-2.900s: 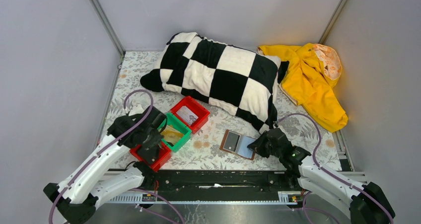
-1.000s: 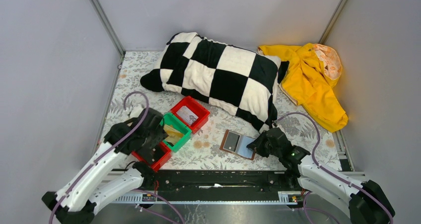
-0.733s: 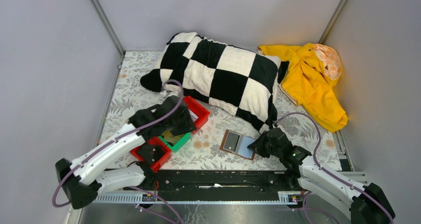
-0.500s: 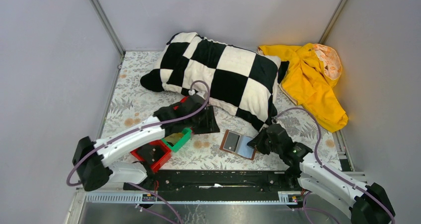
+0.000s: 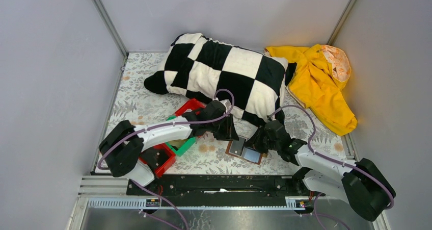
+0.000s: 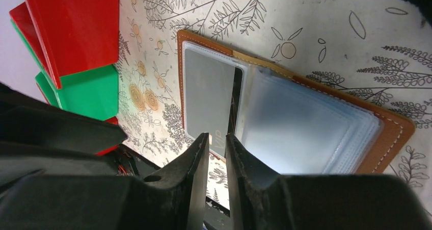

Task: Take the credit cards out of the card holder
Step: Remove the credit card from the card holder.

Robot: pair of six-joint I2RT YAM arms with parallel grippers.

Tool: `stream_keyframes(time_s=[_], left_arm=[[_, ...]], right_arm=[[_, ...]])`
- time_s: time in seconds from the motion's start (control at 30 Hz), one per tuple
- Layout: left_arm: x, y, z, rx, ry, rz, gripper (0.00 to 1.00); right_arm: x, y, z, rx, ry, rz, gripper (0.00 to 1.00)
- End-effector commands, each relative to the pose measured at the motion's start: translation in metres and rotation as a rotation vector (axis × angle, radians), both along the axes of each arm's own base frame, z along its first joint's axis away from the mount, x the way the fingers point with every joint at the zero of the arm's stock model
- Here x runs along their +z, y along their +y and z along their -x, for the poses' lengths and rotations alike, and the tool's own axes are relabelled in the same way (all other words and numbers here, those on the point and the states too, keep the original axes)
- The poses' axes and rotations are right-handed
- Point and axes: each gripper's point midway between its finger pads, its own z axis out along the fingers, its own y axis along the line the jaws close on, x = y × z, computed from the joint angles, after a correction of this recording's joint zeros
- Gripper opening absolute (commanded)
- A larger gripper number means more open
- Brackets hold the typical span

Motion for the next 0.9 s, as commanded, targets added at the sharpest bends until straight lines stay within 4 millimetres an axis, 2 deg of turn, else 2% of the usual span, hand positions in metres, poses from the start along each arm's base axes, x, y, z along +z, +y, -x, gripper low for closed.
stream_keyframes(time_s=[0.0, 0.33, 0.57, 0.87], left_arm=[[-0.008, -0.011, -0.006, 0.001, -0.015, 0.031, 0.37], [-0.053, -0.007, -0.003, -0.022, 0.008, -0.062, 0.34], [-0.068, -0.001, -0.001, -0.001, 0.017, -0.114, 0.34], [-0.077, -0.004, -0.001, -0.005, 0.020, -0.142, 0.35]], right_arm=[[0.000, 0.009, -0.004, 0.003, -0.016, -0.060, 0.26], [-0.036, -0.006, 0.010, -0.054, 0.068, -0.023, 0.25], [-0.039, -0.008, 0.012, -0.067, 0.073, -0.030, 0.25], [-0.041, -0.015, 0.011, -0.100, 0.065, -0.008, 0.25]])
